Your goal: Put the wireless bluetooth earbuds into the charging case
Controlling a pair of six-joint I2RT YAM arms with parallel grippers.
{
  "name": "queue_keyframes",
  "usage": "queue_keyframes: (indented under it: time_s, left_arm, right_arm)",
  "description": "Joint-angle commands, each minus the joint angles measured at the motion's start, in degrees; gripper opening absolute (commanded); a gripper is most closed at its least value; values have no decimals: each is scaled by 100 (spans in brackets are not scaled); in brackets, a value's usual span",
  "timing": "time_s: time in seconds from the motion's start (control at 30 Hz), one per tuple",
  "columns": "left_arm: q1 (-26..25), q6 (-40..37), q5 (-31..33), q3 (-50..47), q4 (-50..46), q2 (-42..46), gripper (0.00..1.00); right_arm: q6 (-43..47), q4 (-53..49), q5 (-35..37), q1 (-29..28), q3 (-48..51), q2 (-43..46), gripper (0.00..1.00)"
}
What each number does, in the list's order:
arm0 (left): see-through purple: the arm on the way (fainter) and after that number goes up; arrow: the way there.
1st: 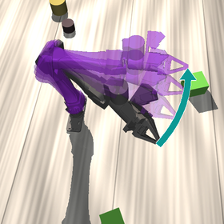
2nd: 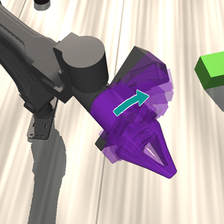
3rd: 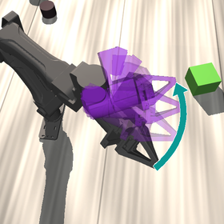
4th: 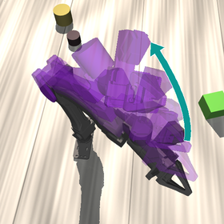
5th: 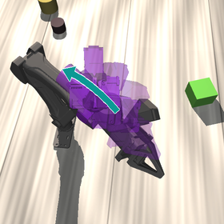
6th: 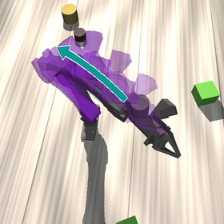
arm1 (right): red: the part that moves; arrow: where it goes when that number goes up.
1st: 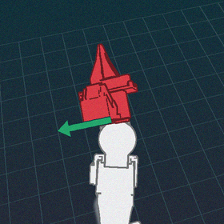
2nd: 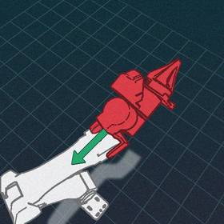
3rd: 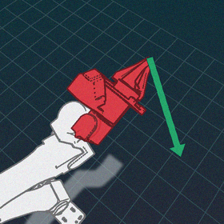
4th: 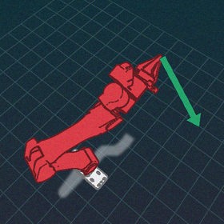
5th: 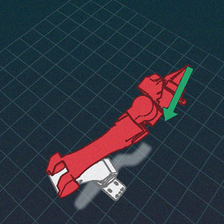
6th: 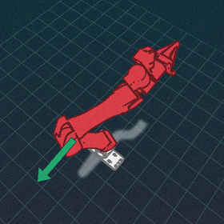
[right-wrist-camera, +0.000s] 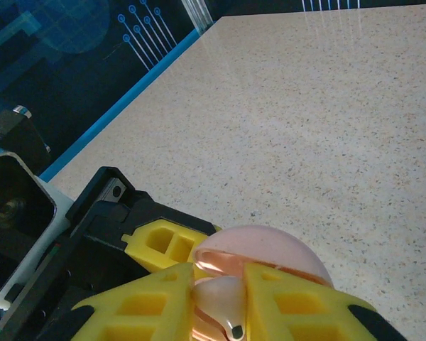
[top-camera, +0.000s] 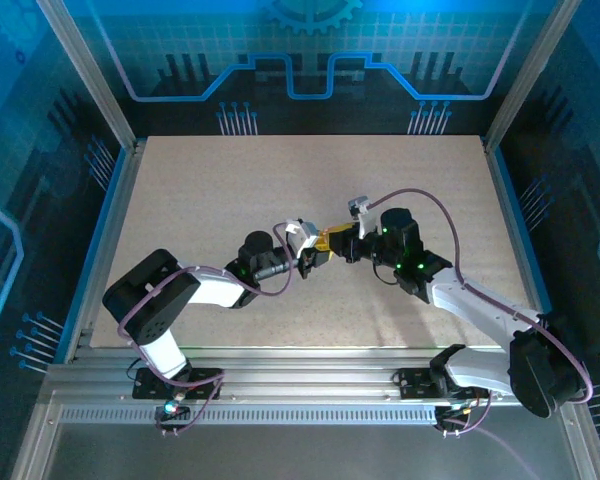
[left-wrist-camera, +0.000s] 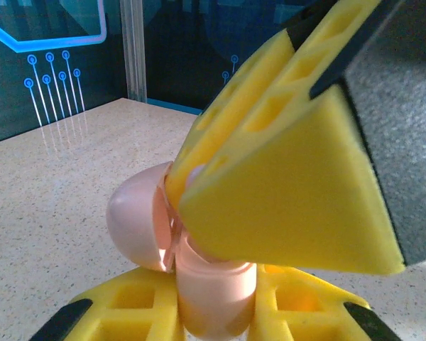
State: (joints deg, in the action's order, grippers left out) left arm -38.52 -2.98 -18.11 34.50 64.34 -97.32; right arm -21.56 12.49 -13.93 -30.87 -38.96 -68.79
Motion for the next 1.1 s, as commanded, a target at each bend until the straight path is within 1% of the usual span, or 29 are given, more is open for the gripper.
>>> queue_keyframes:
  time_s: [0.0,0.2,0.4,0.57,0.7,0.77,0.87,1.0,1.07]
  left_arm:
    - [-50,-12,-193,-22,290,160,21]
    - [-50,-4,-193,-44,293,169,21]
    - [-50,-27,-184,-49,276,187,21]
    - [-50,-103,-162,-123,213,221,21]
    - [-50,-209,-123,-226,155,270,21]
    - [-50,-269,-123,-250,84,313,21]
    - [-50,-385,-118,-277,-77,399,21]
    - [-48,-505,-77,-335,-221,535,21]
    - [-46,-541,-10,-380,-284,610,21]
  right_arm:
    - [88,23,-5,-84,16,-39,25]
    - [78,-8,32,-81,2,43,27]
    - [52,-18,16,-79,-17,179,35]
    - [30,-163,-4,-45,2,489,37]
    - [-160,-225,-287,161,89,786,38]
    - [-198,-418,-404,260,53,898,38]
    - [-98,-991,-601,367,-134,957,38]
    - [-40,-1739,-757,534,-351,943,37]
    - [-33,-2098,-725,635,-461,909,37]
